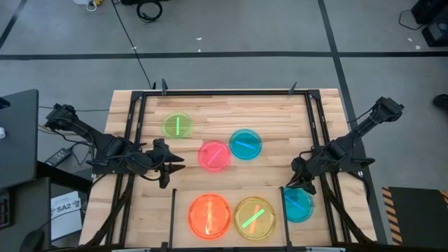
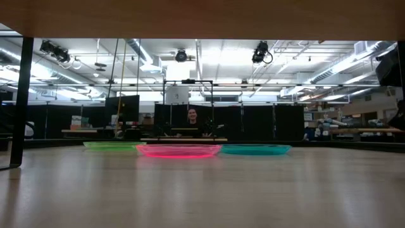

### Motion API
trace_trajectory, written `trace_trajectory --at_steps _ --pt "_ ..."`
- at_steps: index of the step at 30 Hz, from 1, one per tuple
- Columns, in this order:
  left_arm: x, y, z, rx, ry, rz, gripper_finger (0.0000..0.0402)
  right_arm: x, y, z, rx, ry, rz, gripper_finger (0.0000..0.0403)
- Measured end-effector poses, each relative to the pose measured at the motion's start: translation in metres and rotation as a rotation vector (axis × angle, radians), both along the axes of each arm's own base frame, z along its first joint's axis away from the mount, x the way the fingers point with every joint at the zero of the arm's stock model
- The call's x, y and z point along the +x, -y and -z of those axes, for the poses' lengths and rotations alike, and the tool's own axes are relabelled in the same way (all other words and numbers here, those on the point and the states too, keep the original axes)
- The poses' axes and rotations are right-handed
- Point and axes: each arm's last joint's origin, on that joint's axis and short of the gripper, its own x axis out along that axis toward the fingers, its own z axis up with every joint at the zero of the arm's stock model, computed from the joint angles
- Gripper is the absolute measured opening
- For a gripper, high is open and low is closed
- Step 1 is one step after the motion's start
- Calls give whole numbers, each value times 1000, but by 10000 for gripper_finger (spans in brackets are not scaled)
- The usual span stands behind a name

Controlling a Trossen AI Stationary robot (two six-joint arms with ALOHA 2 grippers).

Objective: Place and stack plates onto a shelf
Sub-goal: Stack the bottom blue plate on top of the green plate on the shelf

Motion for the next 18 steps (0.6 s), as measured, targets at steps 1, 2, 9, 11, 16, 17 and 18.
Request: trace_trajectory --at_steps 1,2,9,11,16,17,18 --pt "0 0 0 0 0 0 135 0 0 0 -5 -2 -2 144" --pt "0 0 0 0 0 0 135 0 0 1 -13 -4 -8 144" --pt "0 0 0 -1 1 0 135 2 0 8 -86 -39 -11 144" --pt "0 0 0 -1 1 0 135 2 0 9 -100 -46 -19 144" --pt "0 0 0 -10 2 -5 135 4 -2 12 -103 -61 -28 144" --pt "0 0 0 -15 3 -7 134 4 -2 12 -101 -66 -31 144" --pt "0 0 0 -19 3 -9 134 4 -2 13 -102 -71 -34 144"
